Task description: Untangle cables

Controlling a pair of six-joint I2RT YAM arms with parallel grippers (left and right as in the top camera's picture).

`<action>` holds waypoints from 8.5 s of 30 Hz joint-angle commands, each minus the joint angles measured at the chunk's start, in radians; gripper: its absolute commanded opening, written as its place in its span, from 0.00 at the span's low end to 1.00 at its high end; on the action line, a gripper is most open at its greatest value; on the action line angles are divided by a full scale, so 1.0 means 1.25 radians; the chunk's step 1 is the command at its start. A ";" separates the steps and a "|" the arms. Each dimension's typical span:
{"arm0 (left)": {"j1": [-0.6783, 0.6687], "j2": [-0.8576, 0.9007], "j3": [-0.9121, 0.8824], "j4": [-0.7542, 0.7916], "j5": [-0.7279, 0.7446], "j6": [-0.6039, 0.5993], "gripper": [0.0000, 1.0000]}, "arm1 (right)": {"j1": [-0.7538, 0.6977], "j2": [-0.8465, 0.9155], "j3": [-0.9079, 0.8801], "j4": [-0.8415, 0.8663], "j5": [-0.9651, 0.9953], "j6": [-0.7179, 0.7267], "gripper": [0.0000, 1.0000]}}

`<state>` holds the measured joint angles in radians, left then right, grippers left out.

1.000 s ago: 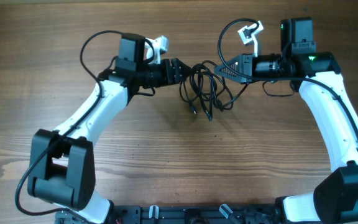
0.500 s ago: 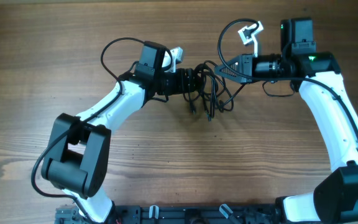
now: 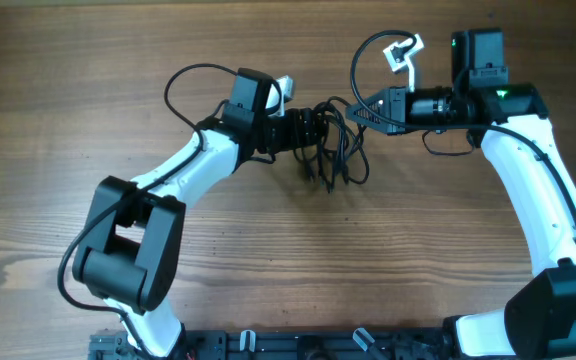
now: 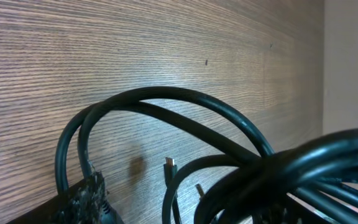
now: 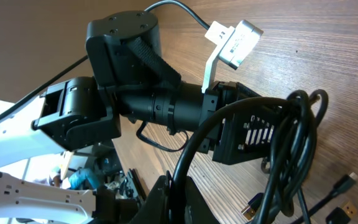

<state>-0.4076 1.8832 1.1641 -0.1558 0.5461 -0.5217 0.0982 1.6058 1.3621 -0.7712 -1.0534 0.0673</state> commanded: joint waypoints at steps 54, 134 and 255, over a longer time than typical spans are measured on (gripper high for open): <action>-0.046 0.053 0.001 0.065 -0.077 -0.096 0.78 | 0.013 -0.025 0.025 -0.001 0.188 0.038 0.20; -0.205 0.089 0.001 0.000 -0.333 -0.304 0.61 | -0.184 -0.020 0.060 0.015 0.413 0.260 0.93; -0.219 0.093 0.001 0.125 -0.447 -0.249 0.10 | -0.121 -0.007 0.062 0.076 0.460 0.236 0.95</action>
<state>-0.7197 2.0617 1.1755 0.0391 0.0120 -0.8513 -0.0727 1.6058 1.4166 -0.6731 -0.4824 0.3878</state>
